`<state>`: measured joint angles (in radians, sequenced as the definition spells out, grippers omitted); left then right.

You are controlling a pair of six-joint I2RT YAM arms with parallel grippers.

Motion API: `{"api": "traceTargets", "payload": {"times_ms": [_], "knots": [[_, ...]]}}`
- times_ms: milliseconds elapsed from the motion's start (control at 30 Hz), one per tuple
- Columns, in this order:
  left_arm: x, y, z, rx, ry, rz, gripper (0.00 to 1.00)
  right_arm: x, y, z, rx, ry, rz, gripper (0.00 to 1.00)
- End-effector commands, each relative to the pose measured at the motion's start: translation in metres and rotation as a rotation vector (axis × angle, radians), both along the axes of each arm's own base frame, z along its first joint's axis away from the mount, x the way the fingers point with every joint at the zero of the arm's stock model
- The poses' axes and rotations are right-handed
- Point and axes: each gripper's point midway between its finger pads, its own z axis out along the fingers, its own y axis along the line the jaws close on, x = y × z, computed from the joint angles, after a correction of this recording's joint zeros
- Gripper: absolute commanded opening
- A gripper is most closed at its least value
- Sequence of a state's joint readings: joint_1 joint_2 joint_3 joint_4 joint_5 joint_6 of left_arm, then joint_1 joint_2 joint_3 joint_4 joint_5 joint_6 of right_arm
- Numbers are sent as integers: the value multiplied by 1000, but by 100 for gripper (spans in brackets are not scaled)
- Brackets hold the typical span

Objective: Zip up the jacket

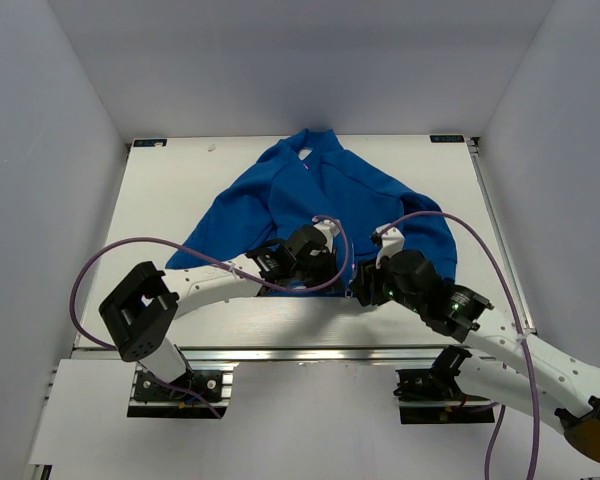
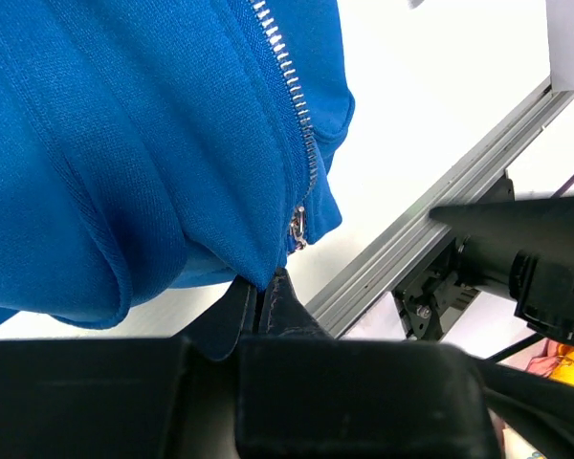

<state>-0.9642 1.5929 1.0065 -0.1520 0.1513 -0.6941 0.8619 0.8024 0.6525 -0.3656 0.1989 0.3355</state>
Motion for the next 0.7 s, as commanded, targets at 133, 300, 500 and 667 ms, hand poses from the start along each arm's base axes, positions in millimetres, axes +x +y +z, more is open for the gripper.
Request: {"api": "traceTargets", "payload": {"times_ms": [133,300,500,667], "knots": [[-5,-10,38,-85,1,-12,0,-27,9,-22,41,93,36,53],[-7,-8,33,-72,22,-2,0,-40,15,-44,77,156,47,52],[-8,-7,32,-75,32,4,0,-33,25,-52,147,151,19,52],[-10,-7,31,-78,42,4,0,-24,31,-54,177,126,-4,49]]}}
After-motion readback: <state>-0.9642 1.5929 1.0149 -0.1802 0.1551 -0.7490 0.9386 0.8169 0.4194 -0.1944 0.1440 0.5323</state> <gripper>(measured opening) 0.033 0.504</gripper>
